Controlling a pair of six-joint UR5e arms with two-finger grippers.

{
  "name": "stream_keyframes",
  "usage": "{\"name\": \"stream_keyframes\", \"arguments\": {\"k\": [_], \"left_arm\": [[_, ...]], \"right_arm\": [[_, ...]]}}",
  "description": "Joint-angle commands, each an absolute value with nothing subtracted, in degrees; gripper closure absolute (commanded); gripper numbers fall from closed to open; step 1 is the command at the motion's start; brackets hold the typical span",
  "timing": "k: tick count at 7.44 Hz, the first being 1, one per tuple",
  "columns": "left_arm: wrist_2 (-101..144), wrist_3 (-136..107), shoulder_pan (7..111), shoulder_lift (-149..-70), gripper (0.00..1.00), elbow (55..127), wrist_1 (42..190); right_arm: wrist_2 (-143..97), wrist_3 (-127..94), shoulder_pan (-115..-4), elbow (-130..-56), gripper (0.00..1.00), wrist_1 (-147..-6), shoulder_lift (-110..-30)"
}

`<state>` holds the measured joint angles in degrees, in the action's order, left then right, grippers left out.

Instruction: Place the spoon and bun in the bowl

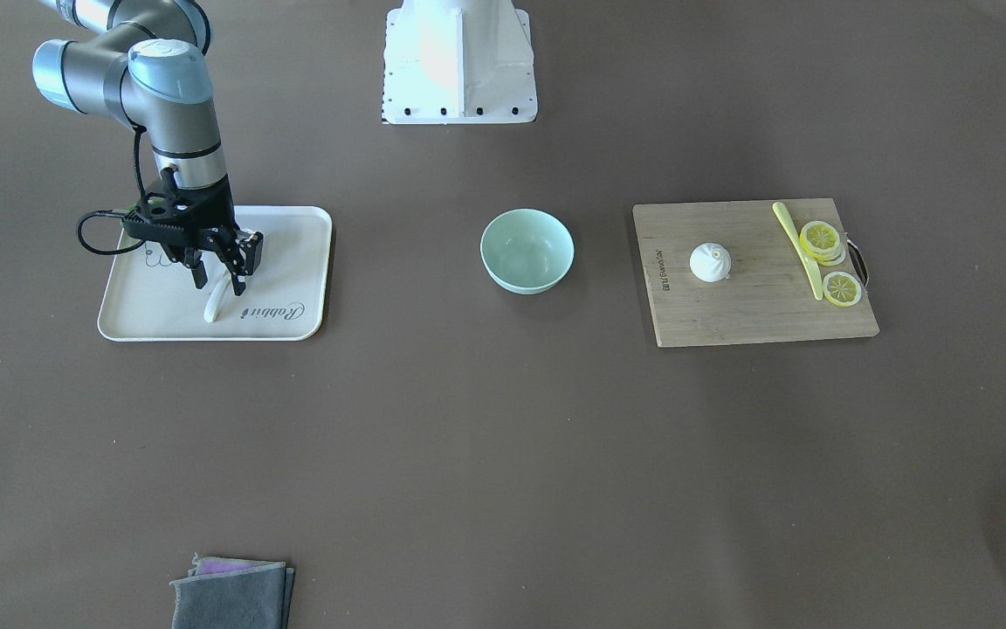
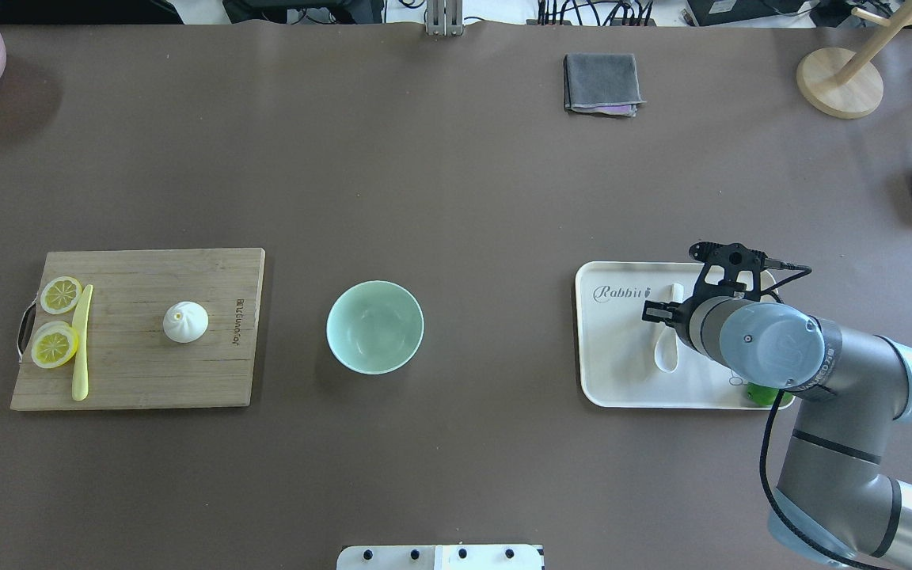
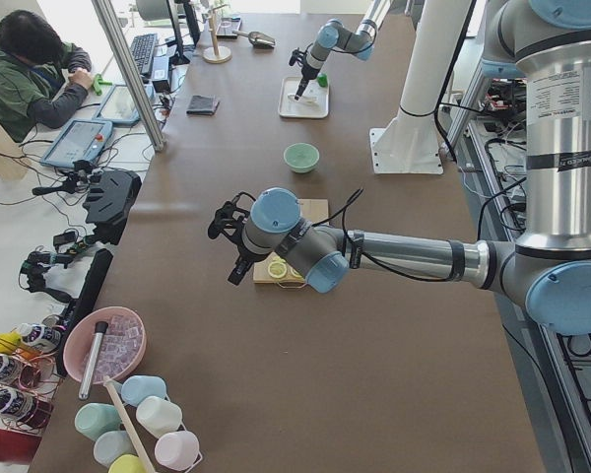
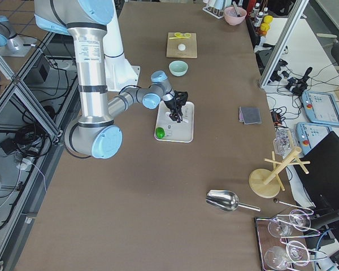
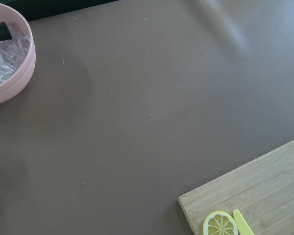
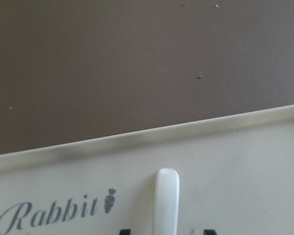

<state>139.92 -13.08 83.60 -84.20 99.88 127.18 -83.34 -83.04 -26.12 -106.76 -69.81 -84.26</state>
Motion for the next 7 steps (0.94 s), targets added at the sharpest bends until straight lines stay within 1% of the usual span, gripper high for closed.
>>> {"name": "stream_keyframes", "arguments": {"k": [1,3,4,5,6,7], "left_arm": [[139.92,-13.01,83.58,-84.2,0.01,99.84,127.18],[139.92,-12.83,83.58,-84.2,0.01,99.84,127.18],[139.92,-12.83,83.58,-84.2,0.01,99.84,127.18],[139.92,-12.83,83.58,-84.2,0.02,99.84,127.26],[139.92,-12.83,83.5,-83.94,0.01,99.84,127.44],[139.92,-13.09,83.32,-83.59,0.01,99.76,128.4]], "right_arm": [[-83.06,-83.14,-25.84,-106.44,1.0,-69.87,-83.5],[-83.06,-83.14,-25.84,-107.14,1.0,-69.87,-82.8],[-83.06,-83.14,-25.93,-107.57,1.0,-70.31,-80.62],[-83.06,-83.75,-25.84,-107.93,1.0,-71.7,-77.81],[-83.06,-89.94,-25.32,-107.93,1.0,-75.11,-75.26],[-82.97,-93.91,-24.53,-107.93,1.0,-81.15,-70.36]]}}
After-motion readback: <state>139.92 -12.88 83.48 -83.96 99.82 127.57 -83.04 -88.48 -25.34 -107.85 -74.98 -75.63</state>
